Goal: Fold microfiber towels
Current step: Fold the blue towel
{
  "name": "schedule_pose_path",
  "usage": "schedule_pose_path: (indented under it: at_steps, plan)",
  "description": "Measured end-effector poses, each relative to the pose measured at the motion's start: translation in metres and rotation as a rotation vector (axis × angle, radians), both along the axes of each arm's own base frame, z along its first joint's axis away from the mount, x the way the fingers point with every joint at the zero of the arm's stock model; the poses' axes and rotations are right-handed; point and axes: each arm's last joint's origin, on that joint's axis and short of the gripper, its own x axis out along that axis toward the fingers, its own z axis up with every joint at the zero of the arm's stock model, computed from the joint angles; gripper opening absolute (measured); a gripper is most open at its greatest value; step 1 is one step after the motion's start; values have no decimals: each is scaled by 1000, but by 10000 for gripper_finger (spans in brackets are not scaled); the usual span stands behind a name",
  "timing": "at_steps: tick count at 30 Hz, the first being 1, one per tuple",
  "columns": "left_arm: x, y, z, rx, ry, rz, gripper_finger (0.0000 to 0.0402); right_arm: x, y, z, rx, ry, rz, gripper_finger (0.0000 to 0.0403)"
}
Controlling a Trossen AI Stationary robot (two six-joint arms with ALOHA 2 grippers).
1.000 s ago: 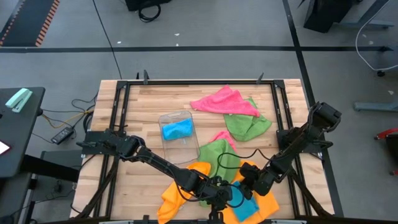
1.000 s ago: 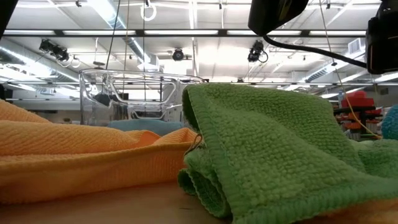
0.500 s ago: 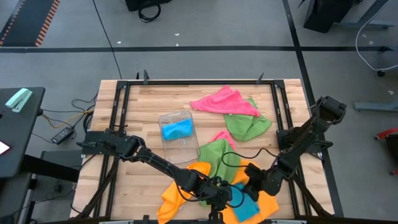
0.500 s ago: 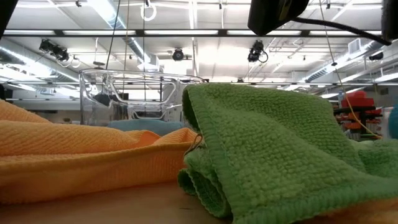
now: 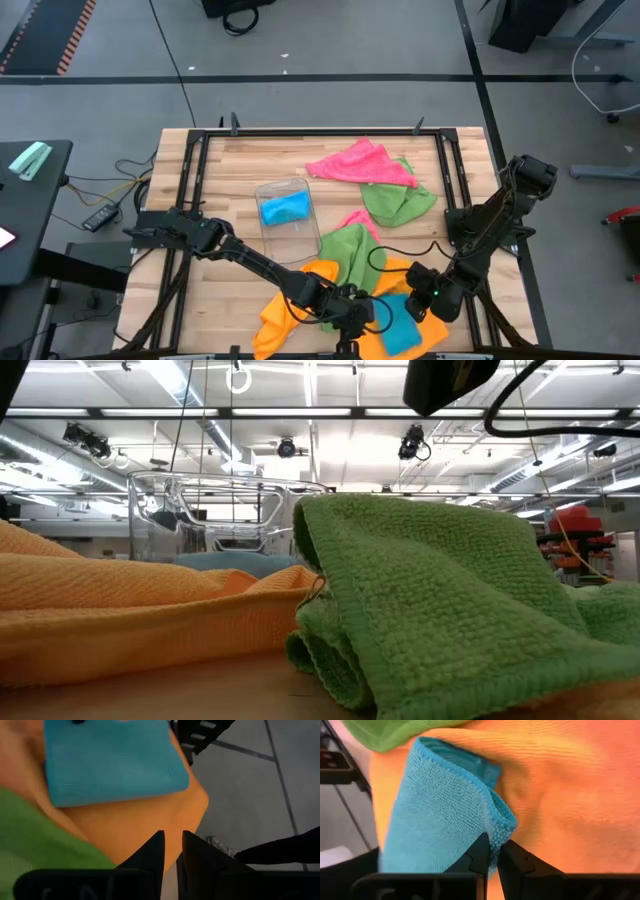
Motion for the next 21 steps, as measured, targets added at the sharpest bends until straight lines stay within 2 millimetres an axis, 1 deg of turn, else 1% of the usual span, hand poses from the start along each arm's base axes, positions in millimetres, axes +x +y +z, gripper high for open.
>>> schedule_pose_path:
  at_steps: [4, 7, 9, 13, 16, 21]
  plan:
    - [4, -1, 5, -10, -67, 24, 83, 1, -3, -3, -40, -13, 48, 38]
    - [5, -6, 9, 9, -144, 59, 94, 1, -4, -4, -67, -15, 80, 38]
    - [6, -8, 12, 27, -186, 73, 103, 0, -5, -8, -91, 1, 85, 39]
    - [8, -9, 7, 33, -194, 90, 116, -3, -7, -17, -127, 24, 98, 47]
    - [11, -11, 0, 30, -201, 93, 118, -3, -7, -17, -128, 22, 104, 71]
    - [13, -16, -7, 22, -222, 86, 113, -2, -4, -13, -89, 33, 125, 134]
